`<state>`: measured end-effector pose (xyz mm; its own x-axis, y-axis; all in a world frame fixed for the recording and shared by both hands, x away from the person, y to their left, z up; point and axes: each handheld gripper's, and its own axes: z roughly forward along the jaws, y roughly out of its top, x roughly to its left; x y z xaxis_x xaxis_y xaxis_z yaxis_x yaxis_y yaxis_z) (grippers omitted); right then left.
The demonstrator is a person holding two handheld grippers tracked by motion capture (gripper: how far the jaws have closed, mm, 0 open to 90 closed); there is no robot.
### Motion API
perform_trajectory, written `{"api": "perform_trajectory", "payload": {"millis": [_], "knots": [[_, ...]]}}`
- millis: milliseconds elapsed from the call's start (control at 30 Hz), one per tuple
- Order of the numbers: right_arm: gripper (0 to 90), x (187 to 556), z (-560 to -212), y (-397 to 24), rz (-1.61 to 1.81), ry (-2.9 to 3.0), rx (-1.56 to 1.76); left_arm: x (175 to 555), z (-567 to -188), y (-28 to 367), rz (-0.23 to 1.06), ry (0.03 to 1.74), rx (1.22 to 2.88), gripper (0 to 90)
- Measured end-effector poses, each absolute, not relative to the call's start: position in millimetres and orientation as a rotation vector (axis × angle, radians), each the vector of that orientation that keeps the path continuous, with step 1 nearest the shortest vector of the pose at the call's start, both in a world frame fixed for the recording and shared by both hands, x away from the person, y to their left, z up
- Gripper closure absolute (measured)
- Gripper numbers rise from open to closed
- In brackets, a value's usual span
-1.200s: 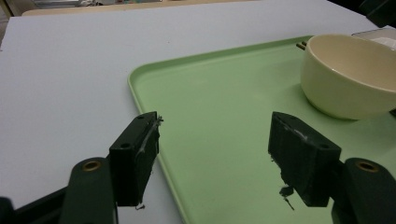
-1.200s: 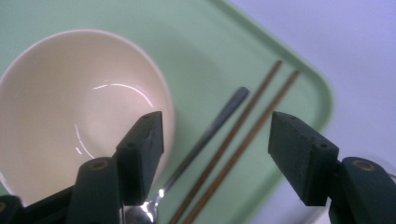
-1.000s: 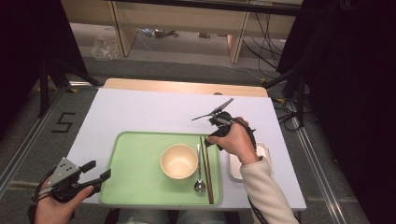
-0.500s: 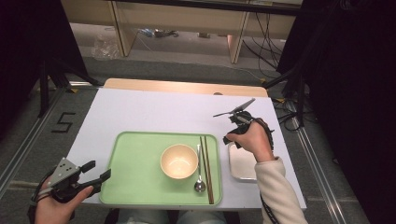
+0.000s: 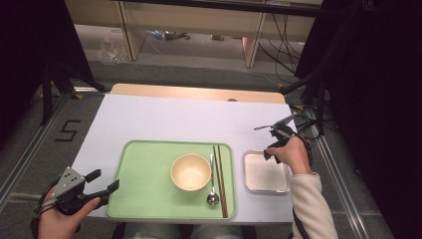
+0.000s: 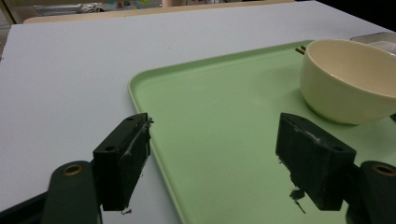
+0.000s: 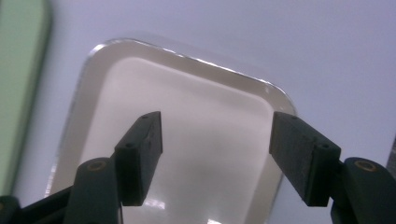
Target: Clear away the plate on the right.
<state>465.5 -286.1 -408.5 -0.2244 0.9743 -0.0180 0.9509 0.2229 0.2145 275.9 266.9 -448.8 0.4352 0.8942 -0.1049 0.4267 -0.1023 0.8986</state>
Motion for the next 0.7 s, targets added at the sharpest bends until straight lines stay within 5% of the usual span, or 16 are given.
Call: {"api": "perform_trajectory", "payload": {"millis": [700], "knots": [[57.0,465.2,-443.6,-321.9,0.067,2.372,1.95,276.1,-449.0,266.6,0.587,1.149,1.707,27.0]]}}
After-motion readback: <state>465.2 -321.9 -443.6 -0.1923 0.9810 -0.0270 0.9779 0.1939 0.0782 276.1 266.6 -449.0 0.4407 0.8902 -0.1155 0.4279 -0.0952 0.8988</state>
